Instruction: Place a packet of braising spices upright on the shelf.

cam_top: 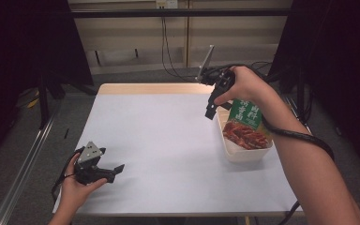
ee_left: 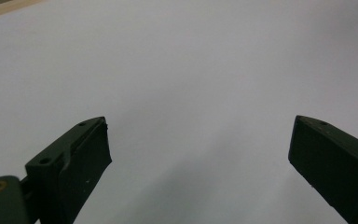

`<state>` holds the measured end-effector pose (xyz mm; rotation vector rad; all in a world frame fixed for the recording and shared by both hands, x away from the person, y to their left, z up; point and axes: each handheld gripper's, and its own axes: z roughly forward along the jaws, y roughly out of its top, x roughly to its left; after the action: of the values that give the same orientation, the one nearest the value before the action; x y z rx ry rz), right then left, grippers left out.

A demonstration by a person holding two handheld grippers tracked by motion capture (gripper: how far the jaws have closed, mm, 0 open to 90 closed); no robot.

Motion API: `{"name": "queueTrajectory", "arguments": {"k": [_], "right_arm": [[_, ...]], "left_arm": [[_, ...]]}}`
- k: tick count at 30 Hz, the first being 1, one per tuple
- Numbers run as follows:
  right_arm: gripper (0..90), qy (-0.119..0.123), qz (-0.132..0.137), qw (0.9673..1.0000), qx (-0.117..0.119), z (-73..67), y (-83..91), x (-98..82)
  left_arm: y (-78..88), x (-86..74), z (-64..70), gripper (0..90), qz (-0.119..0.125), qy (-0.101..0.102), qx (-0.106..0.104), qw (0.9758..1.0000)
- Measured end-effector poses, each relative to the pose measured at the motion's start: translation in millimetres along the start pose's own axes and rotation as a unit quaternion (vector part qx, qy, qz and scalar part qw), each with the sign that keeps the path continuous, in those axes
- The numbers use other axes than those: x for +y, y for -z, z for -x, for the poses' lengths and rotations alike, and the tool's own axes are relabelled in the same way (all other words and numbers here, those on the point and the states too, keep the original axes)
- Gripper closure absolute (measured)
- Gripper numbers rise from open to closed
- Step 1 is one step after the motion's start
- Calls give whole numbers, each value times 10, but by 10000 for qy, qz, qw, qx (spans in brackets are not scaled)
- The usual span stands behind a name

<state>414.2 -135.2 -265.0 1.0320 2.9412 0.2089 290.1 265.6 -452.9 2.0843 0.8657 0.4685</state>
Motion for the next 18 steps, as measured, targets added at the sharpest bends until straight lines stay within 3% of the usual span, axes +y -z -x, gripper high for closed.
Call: {"name": "queueTrajectory", "arguments": {"k": [18], "right_arm": [[141, 240, -24, 9996, 172, -128, -319, 34]], "left_arm": [[-7, 1, 17, 52, -42, -3, -37, 10000]]}}
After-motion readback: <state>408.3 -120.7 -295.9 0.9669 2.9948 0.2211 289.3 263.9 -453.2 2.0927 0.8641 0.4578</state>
